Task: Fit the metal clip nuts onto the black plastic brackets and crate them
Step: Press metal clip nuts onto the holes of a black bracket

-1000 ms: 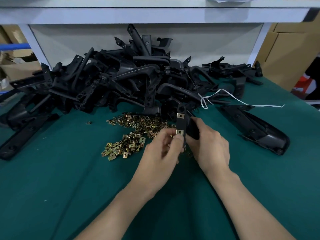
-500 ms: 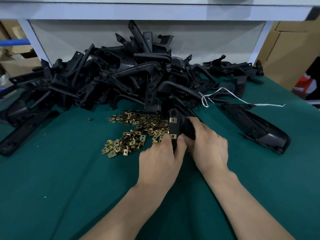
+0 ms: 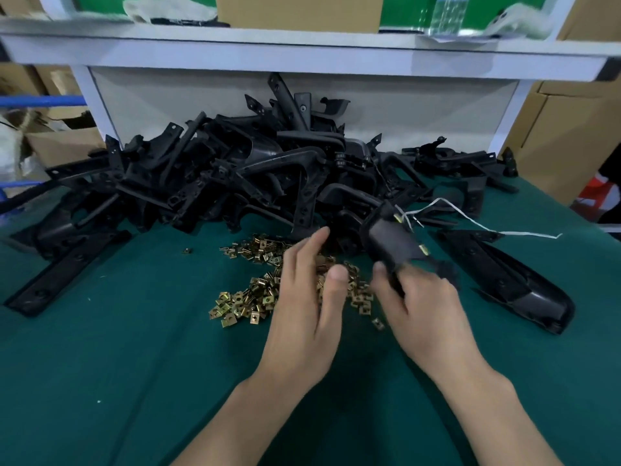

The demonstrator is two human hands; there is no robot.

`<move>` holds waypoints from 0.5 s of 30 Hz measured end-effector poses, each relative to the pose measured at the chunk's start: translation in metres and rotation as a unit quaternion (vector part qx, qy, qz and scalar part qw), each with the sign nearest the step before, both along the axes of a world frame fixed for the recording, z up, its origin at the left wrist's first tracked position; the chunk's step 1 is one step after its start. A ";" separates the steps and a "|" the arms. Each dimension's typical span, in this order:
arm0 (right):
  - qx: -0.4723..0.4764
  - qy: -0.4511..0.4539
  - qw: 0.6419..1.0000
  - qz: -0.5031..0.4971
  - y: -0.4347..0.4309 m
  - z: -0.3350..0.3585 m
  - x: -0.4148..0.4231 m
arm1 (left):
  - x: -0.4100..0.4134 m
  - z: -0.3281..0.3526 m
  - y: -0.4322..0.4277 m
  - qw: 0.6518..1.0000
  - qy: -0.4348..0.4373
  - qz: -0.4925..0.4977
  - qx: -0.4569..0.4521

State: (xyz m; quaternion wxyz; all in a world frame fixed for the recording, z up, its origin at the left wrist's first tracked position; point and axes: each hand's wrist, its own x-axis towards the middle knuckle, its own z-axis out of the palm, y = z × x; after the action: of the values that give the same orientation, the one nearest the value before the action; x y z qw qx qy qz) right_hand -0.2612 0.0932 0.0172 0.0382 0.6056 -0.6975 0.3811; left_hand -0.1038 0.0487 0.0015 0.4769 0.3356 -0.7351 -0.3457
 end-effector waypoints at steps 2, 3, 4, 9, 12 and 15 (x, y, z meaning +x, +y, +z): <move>0.095 -0.216 0.959 0.158 0.002 0.009 0.008 | 0.005 0.007 -0.005 0.991 0.085 -0.067 0.083; 0.162 -0.315 0.906 0.231 0.002 0.014 0.013 | 0.007 0.009 -0.007 0.982 0.117 -0.095 0.114; 0.219 -0.380 0.852 0.285 0.002 0.017 0.017 | 0.010 0.012 -0.009 0.973 0.139 -0.110 0.145; 0.303 -0.432 0.781 0.334 -0.003 0.006 0.021 | 0.013 0.018 -0.015 0.941 0.150 -0.078 0.293; 0.325 -0.416 0.781 0.334 -0.005 0.000 0.014 | 0.012 0.017 -0.021 0.918 0.151 -0.075 0.360; 0.345 -0.412 0.770 0.343 -0.006 -0.005 0.012 | 0.013 0.014 -0.024 0.914 0.125 -0.081 0.378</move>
State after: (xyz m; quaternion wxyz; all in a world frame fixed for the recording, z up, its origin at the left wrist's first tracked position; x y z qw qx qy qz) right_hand -0.2490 0.0870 0.0118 -0.5977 0.5622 -0.4767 0.3152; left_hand -0.0912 0.0247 0.0154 0.3727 0.3843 -0.5090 -0.6741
